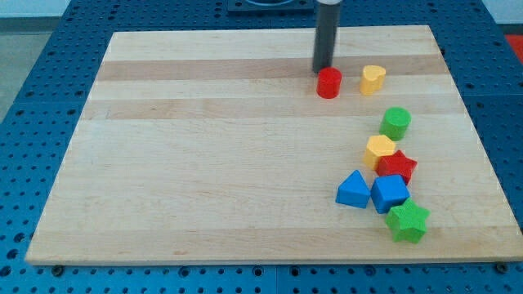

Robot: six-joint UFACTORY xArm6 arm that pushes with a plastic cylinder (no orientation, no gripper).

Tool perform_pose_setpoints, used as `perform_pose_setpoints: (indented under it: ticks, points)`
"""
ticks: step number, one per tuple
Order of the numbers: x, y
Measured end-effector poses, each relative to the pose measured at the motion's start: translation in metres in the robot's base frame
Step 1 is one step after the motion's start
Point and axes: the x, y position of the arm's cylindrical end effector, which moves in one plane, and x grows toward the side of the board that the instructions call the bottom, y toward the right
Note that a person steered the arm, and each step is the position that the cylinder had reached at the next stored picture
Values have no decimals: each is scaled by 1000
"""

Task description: Push red circle towards the group of the block

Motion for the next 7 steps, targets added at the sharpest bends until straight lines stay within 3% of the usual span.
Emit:
perform_pose_setpoints:
  ticks: [2, 4, 7]
  points:
    - [0, 28]
    - [23, -30]
    - [45, -30]
